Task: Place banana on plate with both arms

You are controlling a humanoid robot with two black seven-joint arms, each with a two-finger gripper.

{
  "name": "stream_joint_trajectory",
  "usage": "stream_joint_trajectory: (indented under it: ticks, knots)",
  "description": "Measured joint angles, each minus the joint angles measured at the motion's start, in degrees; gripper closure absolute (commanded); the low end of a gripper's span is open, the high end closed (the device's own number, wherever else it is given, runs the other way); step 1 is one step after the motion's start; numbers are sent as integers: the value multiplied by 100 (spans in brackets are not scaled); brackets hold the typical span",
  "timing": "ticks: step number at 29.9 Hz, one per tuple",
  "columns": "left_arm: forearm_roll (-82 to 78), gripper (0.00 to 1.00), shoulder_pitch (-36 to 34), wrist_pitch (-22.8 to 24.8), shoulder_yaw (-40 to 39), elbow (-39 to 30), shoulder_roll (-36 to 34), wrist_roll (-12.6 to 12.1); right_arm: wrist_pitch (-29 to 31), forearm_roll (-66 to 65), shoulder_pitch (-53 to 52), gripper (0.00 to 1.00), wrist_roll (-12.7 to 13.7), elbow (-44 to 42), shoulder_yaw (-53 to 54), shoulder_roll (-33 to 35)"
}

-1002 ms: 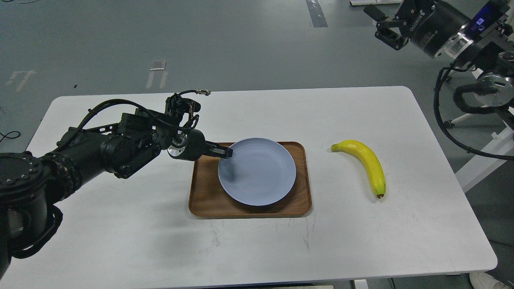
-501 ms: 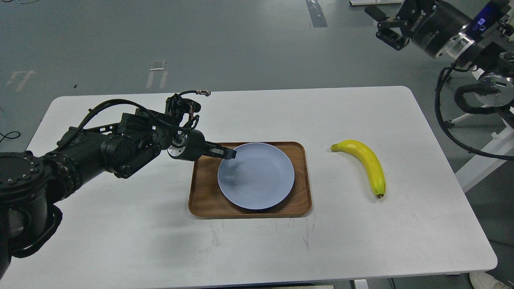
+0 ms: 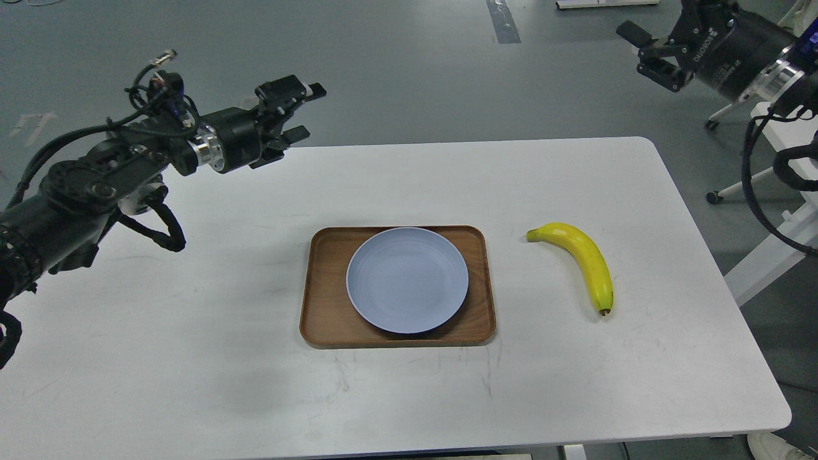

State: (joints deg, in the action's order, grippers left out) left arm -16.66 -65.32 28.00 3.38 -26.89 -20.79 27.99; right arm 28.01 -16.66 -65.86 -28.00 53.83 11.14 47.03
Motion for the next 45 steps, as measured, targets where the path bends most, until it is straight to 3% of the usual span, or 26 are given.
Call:
stream_joint_trajectory:
  ticks: [7, 11, 17, 25, 31, 45]
  knots:
    - [710, 2, 672, -1, -1088, -8, -402, 0, 1, -2811, -19, 0, 0, 377, -190, 450]
    - [722, 2, 827, -1, -1333, -22, -431, 0, 1, -4622, -88, 0, 0, 396, -468, 423]
    - [751, 2, 845, -1, -1375, -26, -476, 0, 0, -5686, -609, 0, 0, 129, -1672, -43]
    - [764, 2, 845, -1, -1456, -67, -472, 0, -2, -5994, -944, 0, -1, -676, -2967, -1087]
    - [736, 2, 845, 0, -1463, -80, -492, 0, -2, -6006, -1021, 0, -1, -1098, -3675, -1497]
    - [726, 2, 851, 0, -1463, -80, -538, 0, -2, -6007, -854, 1, -1, -1745, -4187, -2191]
